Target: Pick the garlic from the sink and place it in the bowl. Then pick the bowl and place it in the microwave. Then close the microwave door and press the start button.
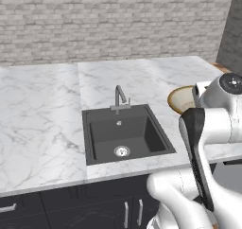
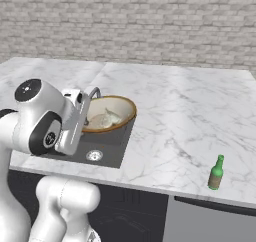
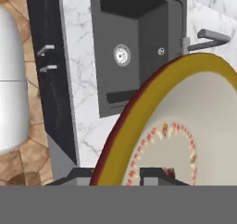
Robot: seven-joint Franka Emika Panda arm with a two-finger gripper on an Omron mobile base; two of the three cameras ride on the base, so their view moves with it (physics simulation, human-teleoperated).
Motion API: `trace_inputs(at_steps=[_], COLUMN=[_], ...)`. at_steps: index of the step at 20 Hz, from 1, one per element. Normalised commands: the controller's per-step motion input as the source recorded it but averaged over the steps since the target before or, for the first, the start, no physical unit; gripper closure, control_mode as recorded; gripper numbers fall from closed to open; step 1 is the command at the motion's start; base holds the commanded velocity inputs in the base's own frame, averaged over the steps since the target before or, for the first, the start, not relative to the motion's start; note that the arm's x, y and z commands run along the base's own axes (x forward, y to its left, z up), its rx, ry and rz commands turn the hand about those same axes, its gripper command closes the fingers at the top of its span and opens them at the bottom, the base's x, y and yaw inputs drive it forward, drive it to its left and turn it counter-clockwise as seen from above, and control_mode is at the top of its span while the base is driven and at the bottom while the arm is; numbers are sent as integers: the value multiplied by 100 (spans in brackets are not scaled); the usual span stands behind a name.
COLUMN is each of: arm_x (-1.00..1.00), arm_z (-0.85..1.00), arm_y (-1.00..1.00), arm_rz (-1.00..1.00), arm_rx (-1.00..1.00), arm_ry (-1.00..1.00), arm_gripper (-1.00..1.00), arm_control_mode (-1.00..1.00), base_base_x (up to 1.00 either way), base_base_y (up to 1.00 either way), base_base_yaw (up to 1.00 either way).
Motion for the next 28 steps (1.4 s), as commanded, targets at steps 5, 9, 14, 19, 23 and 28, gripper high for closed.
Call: trace_inputs(at_steps=[5, 9, 14, 19, 23, 28], arm_x=[-44, -14, -67, 0, 0, 0], arm_z=[38, -2, 7, 0, 0, 0], arm_y=[0, 0, 1, 0, 0, 0], arm_rz=[8, 0, 7, 0, 0, 0], arm_rx=[-8, -1, -4, 0, 0, 0], arm_ry=[-4, 0, -8, 0, 0, 0], arm_gripper=[100, 100, 100, 100, 100, 100], arm_control_mode=[-100, -100, -100, 100, 100, 100], base_base_x=[0, 0, 0, -94, -61, -26], base_base_y=[0, 0, 0, 22, 39, 59], base_base_yaw=[0, 0, 0, 40, 78, 81])
